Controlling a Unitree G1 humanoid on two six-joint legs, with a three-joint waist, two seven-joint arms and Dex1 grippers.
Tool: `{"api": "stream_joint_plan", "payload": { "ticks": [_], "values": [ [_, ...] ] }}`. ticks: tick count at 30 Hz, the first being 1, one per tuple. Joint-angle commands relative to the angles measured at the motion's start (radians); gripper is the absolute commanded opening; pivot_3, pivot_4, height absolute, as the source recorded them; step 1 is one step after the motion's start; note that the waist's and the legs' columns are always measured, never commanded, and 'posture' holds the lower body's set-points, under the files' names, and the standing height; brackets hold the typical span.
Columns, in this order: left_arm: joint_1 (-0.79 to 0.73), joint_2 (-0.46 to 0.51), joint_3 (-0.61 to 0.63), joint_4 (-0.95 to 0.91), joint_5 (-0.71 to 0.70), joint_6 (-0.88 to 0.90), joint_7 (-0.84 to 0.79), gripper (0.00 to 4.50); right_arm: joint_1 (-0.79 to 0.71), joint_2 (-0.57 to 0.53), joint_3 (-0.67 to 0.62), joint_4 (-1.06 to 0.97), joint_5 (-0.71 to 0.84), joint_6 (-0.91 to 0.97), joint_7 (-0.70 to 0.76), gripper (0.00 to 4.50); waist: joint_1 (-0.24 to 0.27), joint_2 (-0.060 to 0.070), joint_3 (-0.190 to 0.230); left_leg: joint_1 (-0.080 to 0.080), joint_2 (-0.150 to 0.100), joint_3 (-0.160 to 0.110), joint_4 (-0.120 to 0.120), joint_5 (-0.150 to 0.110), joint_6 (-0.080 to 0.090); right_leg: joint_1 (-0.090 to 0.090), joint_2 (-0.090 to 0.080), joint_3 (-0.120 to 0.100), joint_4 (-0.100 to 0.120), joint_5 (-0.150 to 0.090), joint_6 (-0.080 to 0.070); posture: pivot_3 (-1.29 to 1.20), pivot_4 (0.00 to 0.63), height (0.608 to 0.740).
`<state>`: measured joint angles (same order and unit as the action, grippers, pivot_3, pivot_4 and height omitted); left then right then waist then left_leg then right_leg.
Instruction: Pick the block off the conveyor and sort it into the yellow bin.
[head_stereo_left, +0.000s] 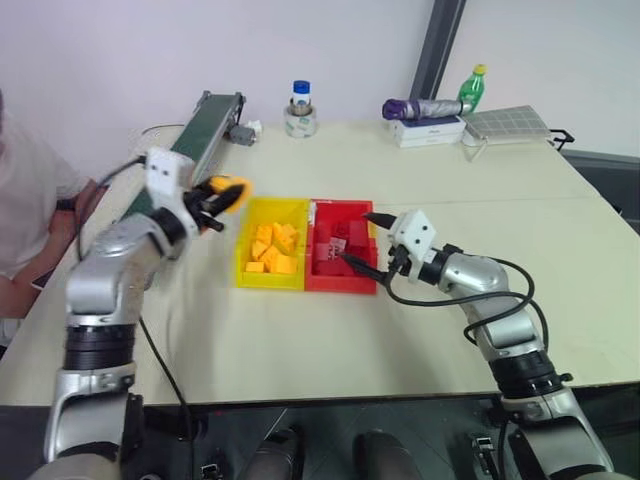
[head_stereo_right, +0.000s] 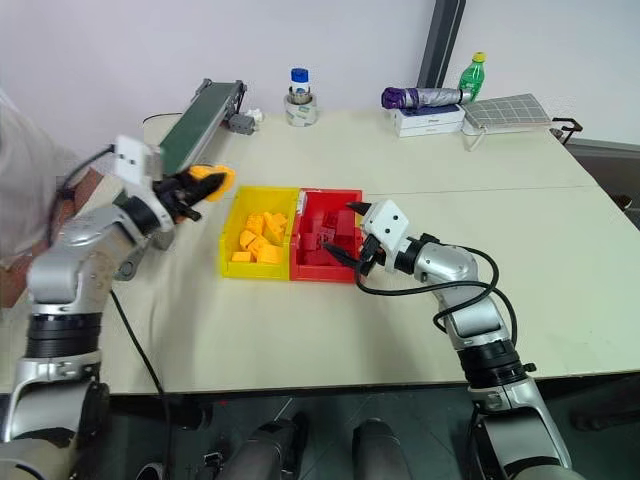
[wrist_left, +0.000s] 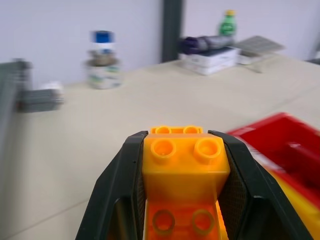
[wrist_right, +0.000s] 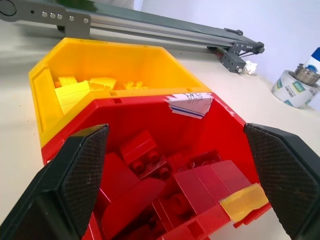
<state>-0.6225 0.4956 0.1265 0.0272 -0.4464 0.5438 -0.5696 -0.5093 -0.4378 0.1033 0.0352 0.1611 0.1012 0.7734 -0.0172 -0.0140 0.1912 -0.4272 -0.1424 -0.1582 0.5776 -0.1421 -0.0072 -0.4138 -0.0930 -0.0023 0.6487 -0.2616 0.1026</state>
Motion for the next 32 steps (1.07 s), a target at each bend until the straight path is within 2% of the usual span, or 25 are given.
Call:
{"api": "stream_joint_plan", "payload": {
  "ticks": [1, 3, 5, 6, 9, 10, 17, 23, 28, 32],
  "values": [
    [-0.001, 0.003, -0.011, -0.006, 0.04, -0.024, 0.012, 1.34, -0.015, 0.001, -0.014, -0.038, 0.012, -0.006, -0.002, 4.5, -0.001, 0.0, 0.0, 0.0, 0.0, 0.0, 0.0, 0.0, 0.001, 0.0, 0.0, 0.0, 0.0, 0.0, 0.0, 0.0, 0.15, 0.74],
    [-0.007, -0.036, -0.029, 0.022, 0.054, -0.043, 0.032, 1.34, -0.003, -0.007, -0.02, -0.047, 0.011, -0.006, -0.004, 4.5, 0.003, 0.0, 0.0, 0.0, 0.0, 0.0, 0.0, 0.001, 0.001, 0.0, 0.0, 0.0, 0.0, 0.0, 0.0, 0.0, 0.15, 0.74],
    [-0.02, -0.078, -0.016, 0.047, 0.046, -0.038, 0.066, 2.37, 0.004, -0.009, -0.024, -0.052, 0.008, -0.006, -0.01, 4.5, 0.007, 0.0, 0.0, 0.0, 0.0, 0.0, 0.0, 0.001, 0.001, 0.0, 0.0, 0.0, 0.0, 0.0, 0.0, 0.0, 0.15, 0.74],
    [-0.021, -0.084, -0.024, 0.051, 0.056, -0.055, 0.061, 2.6, 0.007, -0.008, -0.023, -0.055, 0.008, -0.005, -0.013, 4.5, 0.009, 0.0, 0.0, 0.0, 0.0, 0.0, 0.0, 0.001, 0.001, 0.001, 0.0, 0.0, 0.0, 0.0, 0.0, 0.0, 0.15, 0.74],
    [-0.011, -0.083, -0.027, 0.029, 0.052, -0.059, 0.032, 4.08, 0.014, -0.005, -0.02, -0.067, 0.007, -0.002, -0.02, 4.5, 0.006, 0.0, 0.0, 0.0, 0.0, 0.0, 0.001, 0.001, 0.001, 0.001, 0.0, 0.0, -0.001, 0.0, 0.0, 0.0, 0.15, 0.74],
    [-0.004, -0.073, -0.022, 0.018, 0.051, -0.062, 0.021, 4.43, 0.018, -0.005, -0.02, -0.07, 0.006, -0.002, -0.022, 4.5, 0.005, 0.0, 0.0, 0.0, 0.0, 0.0, 0.001, 0.001, 0.001, 0.001, 0.0, 0.0, -0.001, 0.0, 0.0, 0.0, 0.15, 0.74],
    [0.085, 0.017, 0.046, -0.049, 0.036, -0.051, -0.006, 4.43, 0.035, -0.011, -0.022, -0.079, 0.01, -0.003, -0.023, 4.5, 0.0, 0.0, 0.0, 0.0, 0.0, 0.0, 0.0, 0.001, 0.001, 0.0, 0.0, 0.0, 0.0, 0.0, 0.0, 0.0, 0.15, 0.74],
    [0.216, 0.149, 0.231, -0.215, -0.113, 0.045, -0.068, 4.43, 0.026, -0.014, -0.016, -0.063, 0.015, -0.013, -0.004, 4.5, 0.003, 0.0, 0.0, 0.0, 0.0, 0.0, 0.0, -0.001, -0.001, 0.0, 0.0, 0.0, 0.0, 0.0, -0.001, 0.0, 0.15, 0.74],
    [0.306, 0.236, 0.315, -0.223, -0.138, 0.06, -0.104, 4.43, 0.048, -0.041, -0.017, -0.081, 0.024, -0.01, 0.04, 4.5, 0.006, 0.0, 0.0, 0.0, 0.0, 0.0, 0.0, -0.001, -0.001, 0.001, 0.0, 0.0, 0.0, -0.002, -0.004, 0.0, 0.15, 0.74],
    [0.377, 0.248, 0.357, -0.177, -0.125, -0.012, -0.14, 4.43, 0.049, -0.047, -0.016, -0.075, 0.023, -0.011, 0.051, 4.5, 0.007, 0.0, 0.0, 0.0, 0.0, 0.0, 0.0, -0.001, -0.001, 0.001, 0.0, 0.0, -0.001, -0.003, -0.005, 0.0, 0.15, 0.74]
  ]
}}
